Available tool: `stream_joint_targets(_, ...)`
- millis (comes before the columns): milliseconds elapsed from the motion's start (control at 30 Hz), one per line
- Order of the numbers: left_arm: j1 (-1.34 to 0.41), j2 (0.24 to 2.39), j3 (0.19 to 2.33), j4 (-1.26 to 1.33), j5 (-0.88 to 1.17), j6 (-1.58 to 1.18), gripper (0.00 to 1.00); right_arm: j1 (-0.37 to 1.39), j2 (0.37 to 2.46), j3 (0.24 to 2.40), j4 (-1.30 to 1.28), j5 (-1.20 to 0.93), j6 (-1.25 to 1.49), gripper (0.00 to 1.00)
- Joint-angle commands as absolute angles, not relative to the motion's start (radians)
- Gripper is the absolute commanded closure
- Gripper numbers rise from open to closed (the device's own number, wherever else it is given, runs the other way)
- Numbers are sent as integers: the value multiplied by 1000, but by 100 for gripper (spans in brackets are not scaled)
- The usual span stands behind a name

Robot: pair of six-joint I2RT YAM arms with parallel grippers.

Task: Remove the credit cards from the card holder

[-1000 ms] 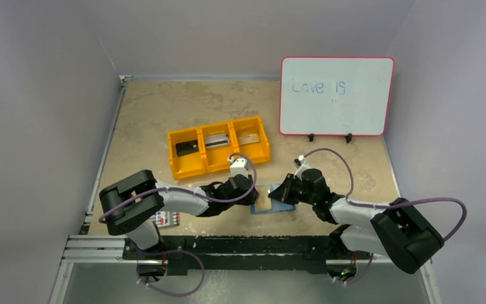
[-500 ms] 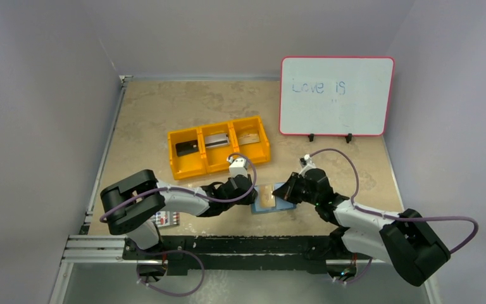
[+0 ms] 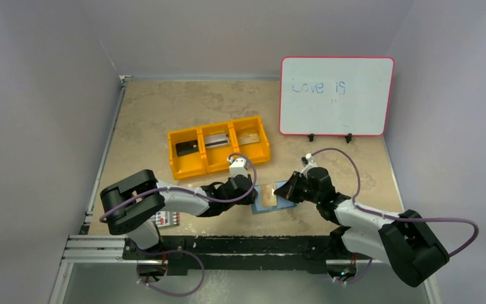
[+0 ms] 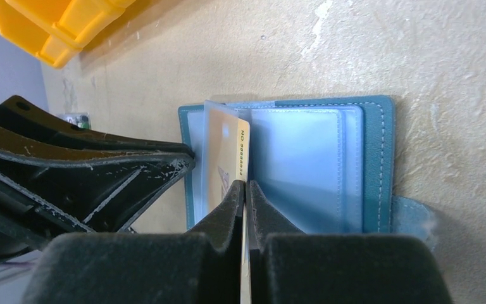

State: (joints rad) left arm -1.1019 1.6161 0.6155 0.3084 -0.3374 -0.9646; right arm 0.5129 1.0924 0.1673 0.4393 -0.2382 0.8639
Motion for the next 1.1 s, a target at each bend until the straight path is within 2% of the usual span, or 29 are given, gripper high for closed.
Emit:
stream_joint_targets(0,-1101,1594,600,203,-368,-920,84,506,1105,176,476,-317,803,100)
stream_joint_targets(200,-1101,1476,636,213,-360,-887,75,506,1206,197,520,-376,743,100)
stream_joint_targets(367,-1101,1519,698,239,-260,-839,71,506,1223,200,544,-385,754,100)
stream_joint_targets(533,-1101,1603,712,301,-172,-856,71,507,1217,209,525,-380,745,100)
stream_joint_targets(1067,-1101,1703,716,134,-274,-898,78,507,1122,199,427,-273,797,100)
